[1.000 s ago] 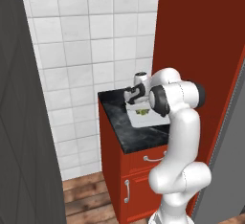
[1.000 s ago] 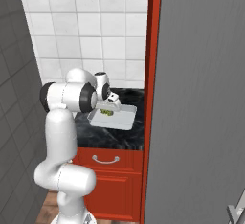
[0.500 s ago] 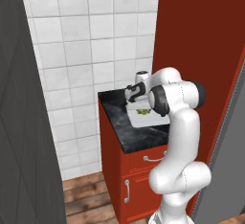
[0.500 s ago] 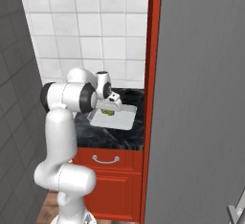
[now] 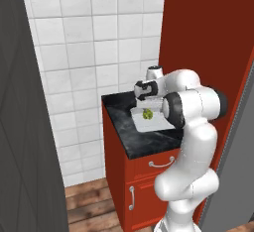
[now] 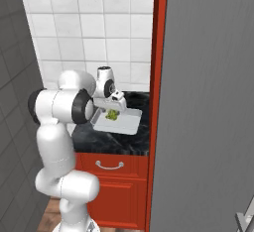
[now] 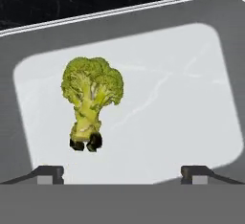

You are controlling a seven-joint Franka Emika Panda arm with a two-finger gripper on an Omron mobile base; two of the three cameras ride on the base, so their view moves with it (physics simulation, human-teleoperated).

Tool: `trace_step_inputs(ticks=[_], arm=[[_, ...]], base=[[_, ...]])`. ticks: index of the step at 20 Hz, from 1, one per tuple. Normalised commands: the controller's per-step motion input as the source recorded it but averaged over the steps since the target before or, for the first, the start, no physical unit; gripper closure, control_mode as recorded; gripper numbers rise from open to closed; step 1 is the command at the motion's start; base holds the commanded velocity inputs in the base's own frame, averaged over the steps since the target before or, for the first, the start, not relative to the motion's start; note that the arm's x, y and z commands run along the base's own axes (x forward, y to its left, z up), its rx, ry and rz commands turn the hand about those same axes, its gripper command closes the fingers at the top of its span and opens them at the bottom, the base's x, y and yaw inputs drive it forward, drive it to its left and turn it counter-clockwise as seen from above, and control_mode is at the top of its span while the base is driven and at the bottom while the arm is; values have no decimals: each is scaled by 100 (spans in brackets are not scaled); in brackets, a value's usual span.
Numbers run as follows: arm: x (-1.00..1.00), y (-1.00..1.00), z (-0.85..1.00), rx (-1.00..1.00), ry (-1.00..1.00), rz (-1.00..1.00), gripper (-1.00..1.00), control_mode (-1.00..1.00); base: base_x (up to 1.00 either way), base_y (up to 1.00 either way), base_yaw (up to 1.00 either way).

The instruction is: Take the lime and broccoli out of the freezer and place them in the tupperware container on the counter. Then put the tupperware containing the vegetables back in the freezer.

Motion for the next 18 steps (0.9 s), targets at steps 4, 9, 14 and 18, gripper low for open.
trace_step_inputs(ticks=[4, 9, 14, 18], arm=[[-100, 0, 86, 0, -31, 0, -100, -100], [-100, -2, 61, 0, -30, 0, -100, -100], [-100, -8, 79, 1, -24, 0, -100, -100], [-100, -7, 99, 3, -22, 0, -100, -100]], base=[[0, 0, 0], [0, 0, 0], [0, 0, 0], [0, 0, 0]])
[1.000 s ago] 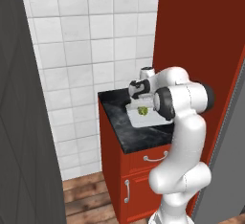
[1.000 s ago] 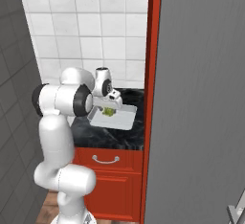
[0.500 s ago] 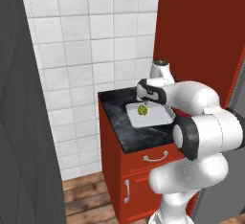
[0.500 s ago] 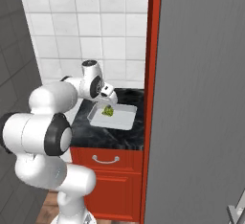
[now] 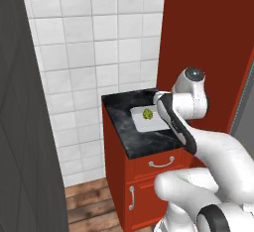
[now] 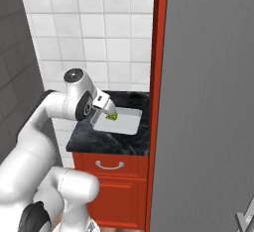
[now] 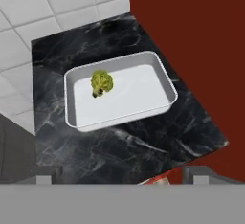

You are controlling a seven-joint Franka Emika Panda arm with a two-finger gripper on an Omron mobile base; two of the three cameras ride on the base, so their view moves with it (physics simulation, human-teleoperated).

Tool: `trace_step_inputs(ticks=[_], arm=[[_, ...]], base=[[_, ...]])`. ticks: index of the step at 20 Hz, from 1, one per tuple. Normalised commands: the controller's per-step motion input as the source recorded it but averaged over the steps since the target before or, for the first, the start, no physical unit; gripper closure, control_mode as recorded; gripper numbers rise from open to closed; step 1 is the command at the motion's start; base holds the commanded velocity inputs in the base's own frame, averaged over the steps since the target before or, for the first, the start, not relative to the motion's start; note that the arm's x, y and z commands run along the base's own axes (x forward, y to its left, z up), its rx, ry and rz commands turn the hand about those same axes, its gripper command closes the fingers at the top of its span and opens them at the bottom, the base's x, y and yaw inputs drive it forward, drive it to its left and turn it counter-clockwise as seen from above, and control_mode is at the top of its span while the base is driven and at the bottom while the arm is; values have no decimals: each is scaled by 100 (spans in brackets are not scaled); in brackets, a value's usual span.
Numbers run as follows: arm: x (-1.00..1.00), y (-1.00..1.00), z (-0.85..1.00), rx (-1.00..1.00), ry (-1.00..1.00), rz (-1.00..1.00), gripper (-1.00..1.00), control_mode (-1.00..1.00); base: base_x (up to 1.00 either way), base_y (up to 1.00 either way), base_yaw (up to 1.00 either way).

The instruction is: Take the lime and broccoli out of the freezer and place them in the tupperware container on the counter. Then put the tupperware containing the vegetables back in the freezer.

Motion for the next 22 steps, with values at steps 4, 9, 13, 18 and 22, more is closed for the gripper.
trace_step_inputs(ticks=[4, 9, 13, 18, 22], arm=[[-100, -3, 74, 1, -19, 0, -100, -100], [-100, 0, 55, 0, -10, 0, -100, -100], [-100, 0, 19, 0, -5, 0, -100, -100], [-80, 0, 10, 0, -14, 0, -100, 100], [0, 0, 0, 0, 0, 0, -100, 100]], base=[[0, 0, 0], [0, 0, 0], [0, 0, 0], [-20, 0, 0], [-100, -11, 0]])
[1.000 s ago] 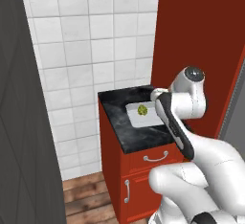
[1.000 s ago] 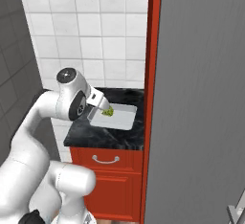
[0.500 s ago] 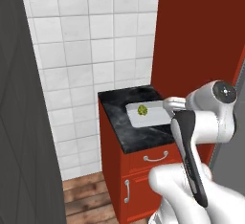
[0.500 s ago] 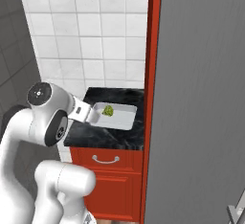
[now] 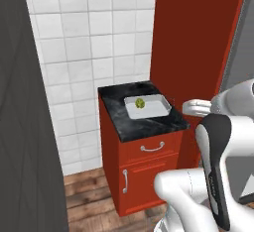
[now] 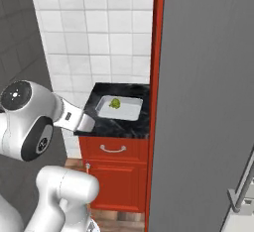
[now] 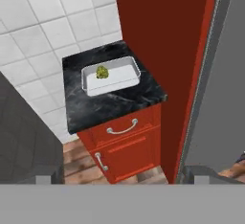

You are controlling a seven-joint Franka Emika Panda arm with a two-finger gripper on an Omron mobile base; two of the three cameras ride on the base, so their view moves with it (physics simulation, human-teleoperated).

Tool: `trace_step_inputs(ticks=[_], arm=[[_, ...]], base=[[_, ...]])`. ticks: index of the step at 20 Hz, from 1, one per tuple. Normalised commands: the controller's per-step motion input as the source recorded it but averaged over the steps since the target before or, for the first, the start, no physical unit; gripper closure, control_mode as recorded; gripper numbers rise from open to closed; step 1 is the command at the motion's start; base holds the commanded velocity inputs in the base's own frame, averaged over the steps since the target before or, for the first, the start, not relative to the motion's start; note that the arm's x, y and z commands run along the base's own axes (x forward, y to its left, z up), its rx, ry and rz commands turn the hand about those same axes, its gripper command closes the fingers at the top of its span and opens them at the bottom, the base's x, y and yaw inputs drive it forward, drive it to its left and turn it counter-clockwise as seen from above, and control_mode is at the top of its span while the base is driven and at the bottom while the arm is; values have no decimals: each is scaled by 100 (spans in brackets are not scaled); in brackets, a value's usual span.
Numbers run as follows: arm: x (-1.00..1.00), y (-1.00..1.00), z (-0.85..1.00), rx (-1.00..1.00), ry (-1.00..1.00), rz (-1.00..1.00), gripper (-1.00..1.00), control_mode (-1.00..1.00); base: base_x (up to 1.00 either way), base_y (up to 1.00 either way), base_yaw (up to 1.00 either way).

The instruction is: Take the lime and broccoli out of the freezer and place them in the tupperware container on the counter. Then put the tupperware containing the vegetables back in the freezer.

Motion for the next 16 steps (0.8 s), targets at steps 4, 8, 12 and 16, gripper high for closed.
trace_step_inputs(ticks=[4, 8, 12, 16], arm=[[0, 0, 0, 0, 0, 0, -100, 100], [0, 0, 0, 0, 0, 0, -100, 100], [0, 0, 0, 0, 0, 0, -100, 100], [0, 0, 0, 0, 0, 0, -100, 100]], base=[[-85, -53, -1], [-6, -96, 4], [10, -100, 23], [3, -100, 31]])
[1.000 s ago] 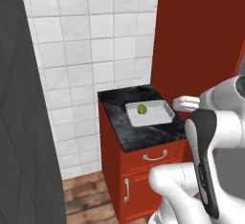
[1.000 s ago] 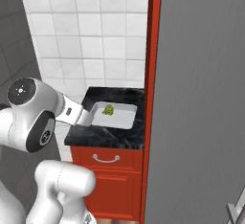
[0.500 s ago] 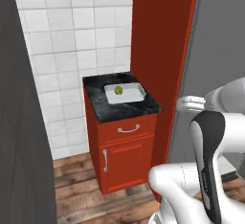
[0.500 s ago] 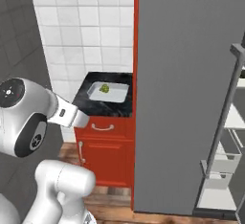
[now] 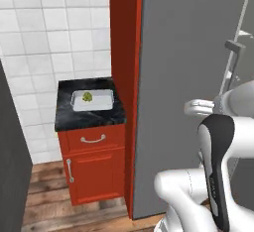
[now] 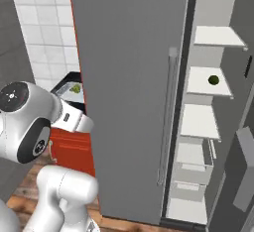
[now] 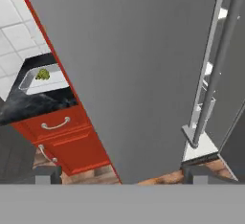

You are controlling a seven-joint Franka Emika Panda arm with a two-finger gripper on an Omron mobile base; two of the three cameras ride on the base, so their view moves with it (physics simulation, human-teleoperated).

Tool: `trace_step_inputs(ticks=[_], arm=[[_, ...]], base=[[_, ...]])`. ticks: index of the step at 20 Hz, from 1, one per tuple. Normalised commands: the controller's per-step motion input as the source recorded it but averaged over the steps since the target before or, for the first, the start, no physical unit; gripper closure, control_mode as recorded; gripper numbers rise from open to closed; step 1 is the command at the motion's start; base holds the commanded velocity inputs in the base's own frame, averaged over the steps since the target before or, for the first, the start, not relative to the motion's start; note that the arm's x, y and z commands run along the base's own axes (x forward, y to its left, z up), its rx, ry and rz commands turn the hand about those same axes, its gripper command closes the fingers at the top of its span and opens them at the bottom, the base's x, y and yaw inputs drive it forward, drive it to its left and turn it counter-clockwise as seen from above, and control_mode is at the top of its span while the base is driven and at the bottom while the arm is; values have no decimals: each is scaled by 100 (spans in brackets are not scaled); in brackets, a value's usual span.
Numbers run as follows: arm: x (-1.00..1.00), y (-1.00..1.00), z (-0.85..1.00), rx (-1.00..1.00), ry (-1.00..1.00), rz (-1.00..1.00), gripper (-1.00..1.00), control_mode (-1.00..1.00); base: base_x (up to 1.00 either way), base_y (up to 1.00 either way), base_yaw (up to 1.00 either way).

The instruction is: Take the lime and broccoli out of the freezer and place them in the tupperware container on the counter. Then put the tupperware containing the vegetables back in the freezer.

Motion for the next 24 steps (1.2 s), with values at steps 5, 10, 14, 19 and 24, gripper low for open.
trace_step_inputs(ticks=[5, 10, 14, 19, 24], arm=[[0, 0, 0, 0, 0, 0, -100, 100], [0, 0, 0, 0, 0, 0, -100, 100], [0, 0, 0, 0, 0, 0, -100, 100], [0, 0, 0, 0, 0, 0, -100, 100], [0, 0, 0, 0, 0, 0, -100, 100]], base=[[0, -100, 30], [0, -99, 16], [6, -76, 3], [38, -39, 0], [63, -3, -1]])
